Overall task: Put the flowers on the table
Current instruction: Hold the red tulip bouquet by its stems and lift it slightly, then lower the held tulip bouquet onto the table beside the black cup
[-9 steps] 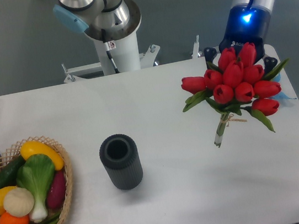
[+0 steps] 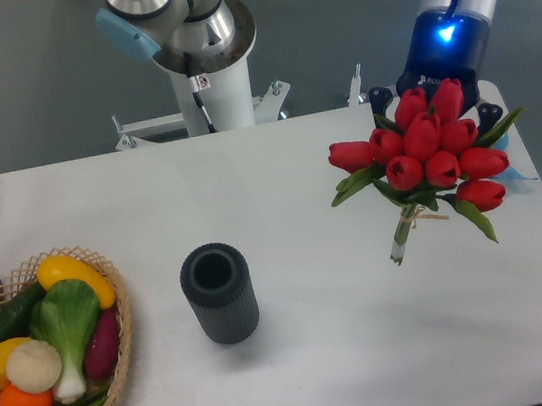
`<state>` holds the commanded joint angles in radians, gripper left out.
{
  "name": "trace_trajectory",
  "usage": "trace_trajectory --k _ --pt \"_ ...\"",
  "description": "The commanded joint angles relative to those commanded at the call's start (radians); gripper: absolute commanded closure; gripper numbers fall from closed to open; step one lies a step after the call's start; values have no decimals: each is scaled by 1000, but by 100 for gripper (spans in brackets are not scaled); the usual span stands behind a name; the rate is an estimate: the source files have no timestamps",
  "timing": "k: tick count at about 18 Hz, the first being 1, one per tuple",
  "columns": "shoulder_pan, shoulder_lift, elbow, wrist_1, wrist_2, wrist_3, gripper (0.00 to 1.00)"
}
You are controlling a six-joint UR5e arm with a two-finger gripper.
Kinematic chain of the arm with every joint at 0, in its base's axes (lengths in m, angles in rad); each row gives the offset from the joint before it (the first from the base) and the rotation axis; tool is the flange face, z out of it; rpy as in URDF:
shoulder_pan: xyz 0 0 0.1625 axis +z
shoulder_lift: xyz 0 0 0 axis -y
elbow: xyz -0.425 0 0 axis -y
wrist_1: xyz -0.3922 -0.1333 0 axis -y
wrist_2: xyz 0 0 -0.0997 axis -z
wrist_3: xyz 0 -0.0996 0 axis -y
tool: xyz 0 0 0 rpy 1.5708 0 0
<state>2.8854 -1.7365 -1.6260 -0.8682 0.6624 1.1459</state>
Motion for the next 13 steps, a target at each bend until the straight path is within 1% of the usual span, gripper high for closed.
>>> trace_trajectory --k 3,5,8,11,13 --pt "-11 2 6 -2 94 2 60" --pt "-46 -2 26 -5 170 0 60" --pt "-113 -11 43 -15 352 -3 60" --pt "-185 -31 43 -17 572 0 60" --pt "-230 -41 44 -20 693 3 60"
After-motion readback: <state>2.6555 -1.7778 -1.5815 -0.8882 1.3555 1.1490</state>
